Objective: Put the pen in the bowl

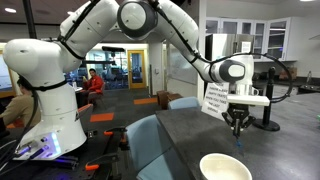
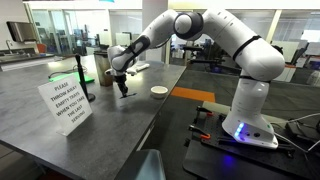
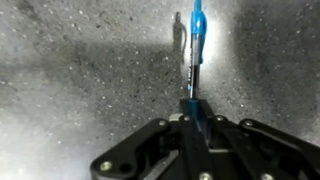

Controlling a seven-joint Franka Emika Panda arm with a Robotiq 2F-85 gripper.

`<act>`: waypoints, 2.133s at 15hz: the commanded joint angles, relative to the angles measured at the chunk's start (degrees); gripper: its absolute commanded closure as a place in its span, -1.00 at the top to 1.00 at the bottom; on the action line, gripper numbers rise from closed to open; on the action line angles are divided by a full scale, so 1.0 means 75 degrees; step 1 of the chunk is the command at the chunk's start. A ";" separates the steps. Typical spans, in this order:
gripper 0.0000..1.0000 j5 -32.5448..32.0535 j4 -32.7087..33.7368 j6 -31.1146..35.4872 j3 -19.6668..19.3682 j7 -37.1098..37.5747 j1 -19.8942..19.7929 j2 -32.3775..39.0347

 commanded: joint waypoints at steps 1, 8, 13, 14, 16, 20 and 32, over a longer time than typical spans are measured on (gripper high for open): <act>-0.93 0.0179 -0.0988 0.0197 -0.0039 0.0047 -0.0323 -0.0797; -0.93 0.0873 -0.3206 0.1508 0.0093 -0.0534 -0.1510 -0.2200; -0.93 0.1621 -0.4609 0.2487 0.0225 -0.1186 -0.2049 -0.2854; -0.93 0.1770 -0.4839 0.2648 0.0254 -0.1254 -0.2116 -0.2947; -0.93 0.2056 -0.5231 0.2933 0.0300 -0.1448 -0.2212 -0.3095; -0.93 0.2553 -0.5862 0.3430 0.0311 -0.1717 -0.2403 -0.3441; -0.93 0.2363 -0.6352 0.3429 -0.0419 -0.1510 -0.2301 -0.4254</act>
